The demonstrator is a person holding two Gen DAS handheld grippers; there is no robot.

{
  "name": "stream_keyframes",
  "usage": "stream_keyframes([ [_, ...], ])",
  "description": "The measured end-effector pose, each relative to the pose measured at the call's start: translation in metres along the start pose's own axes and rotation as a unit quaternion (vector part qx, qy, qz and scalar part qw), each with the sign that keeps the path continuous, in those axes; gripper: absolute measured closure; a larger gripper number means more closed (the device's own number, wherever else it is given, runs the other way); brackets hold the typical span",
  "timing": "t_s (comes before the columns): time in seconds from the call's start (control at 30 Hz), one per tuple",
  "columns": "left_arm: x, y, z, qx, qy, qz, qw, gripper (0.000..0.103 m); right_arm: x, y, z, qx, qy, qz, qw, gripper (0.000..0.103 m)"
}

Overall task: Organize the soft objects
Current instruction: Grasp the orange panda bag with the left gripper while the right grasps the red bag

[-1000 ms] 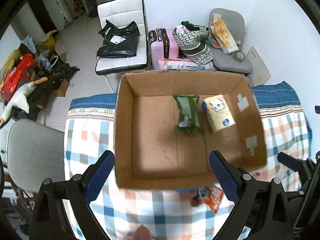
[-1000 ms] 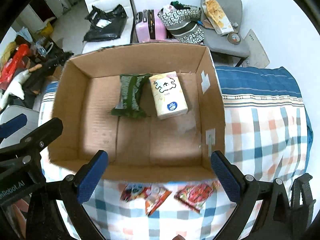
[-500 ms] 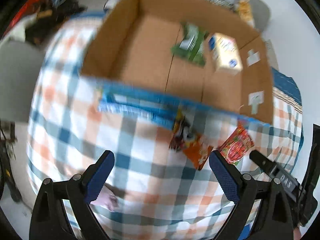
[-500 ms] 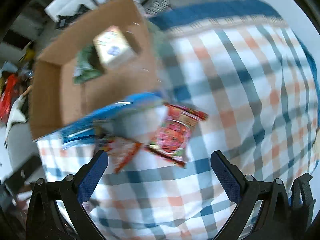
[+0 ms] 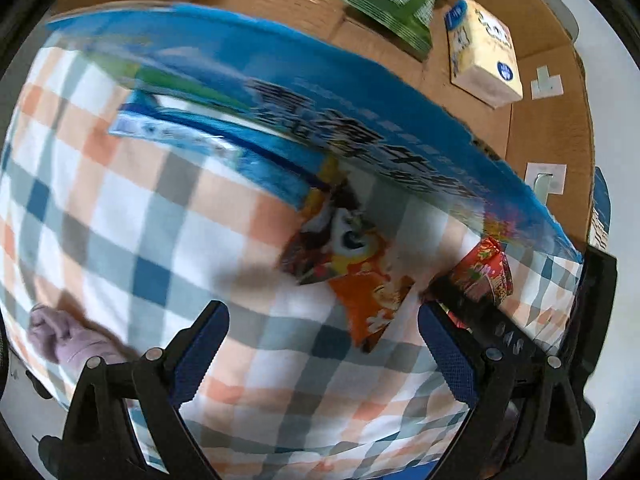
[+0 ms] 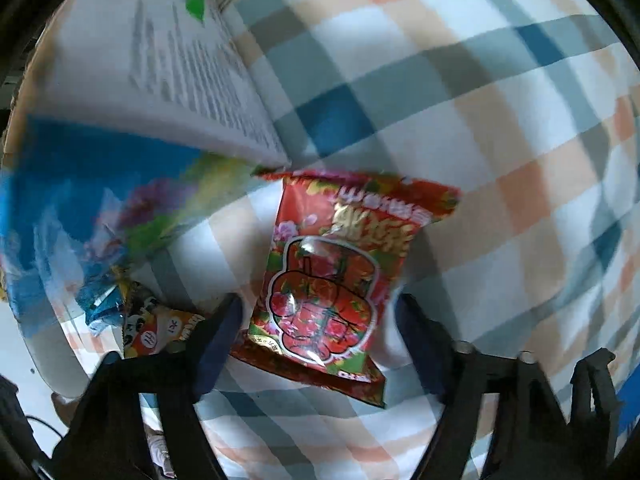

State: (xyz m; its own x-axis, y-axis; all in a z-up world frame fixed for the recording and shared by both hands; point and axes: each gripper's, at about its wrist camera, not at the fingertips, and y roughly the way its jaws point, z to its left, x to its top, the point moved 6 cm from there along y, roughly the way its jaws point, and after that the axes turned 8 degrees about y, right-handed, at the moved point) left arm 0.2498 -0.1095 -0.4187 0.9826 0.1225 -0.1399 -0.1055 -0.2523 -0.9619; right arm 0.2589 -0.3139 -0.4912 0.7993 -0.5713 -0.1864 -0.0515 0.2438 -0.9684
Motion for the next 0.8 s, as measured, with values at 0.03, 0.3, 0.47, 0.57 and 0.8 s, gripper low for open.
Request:
stream_keyframes([
  [0.03, 0.002, 0.004, -0.003, -0.003, 0.003, 0.004, 1.0, 0.006, -0.001, 0.0, -0.002, -0.001, -0.006, 0.002, 1.0, 0.042],
  [0.3, 0.01, 0.031, -0.018, -0.009, 0.021, 0.031, 0.9993, 0.006, -0.018, -0.009, -0.039, -0.033, -0.085, 0.042, 0.995, 0.049],
  [0.47, 0.015, 0.04, -0.029, 0.01, 0.027, 0.009, 0.9995, 0.032, -0.024, -0.011, -0.047, -0.028, -0.095, 0.033, 0.995, 0.048],
  [0.57, 0.014, 0.043, -0.031, 0.009, 0.041, 0.005, 0.9991, 0.063, -0.022, -0.013, -0.049, -0.023, -0.09, 0.026, 0.995, 0.046],
  [0.8, -0.002, 0.041, -0.03, 0.019, 0.091, 0.005, 0.9957, 0.076, -0.025, -0.009, -0.036, -0.035, -0.096, 0.031, 0.994, 0.047],
])
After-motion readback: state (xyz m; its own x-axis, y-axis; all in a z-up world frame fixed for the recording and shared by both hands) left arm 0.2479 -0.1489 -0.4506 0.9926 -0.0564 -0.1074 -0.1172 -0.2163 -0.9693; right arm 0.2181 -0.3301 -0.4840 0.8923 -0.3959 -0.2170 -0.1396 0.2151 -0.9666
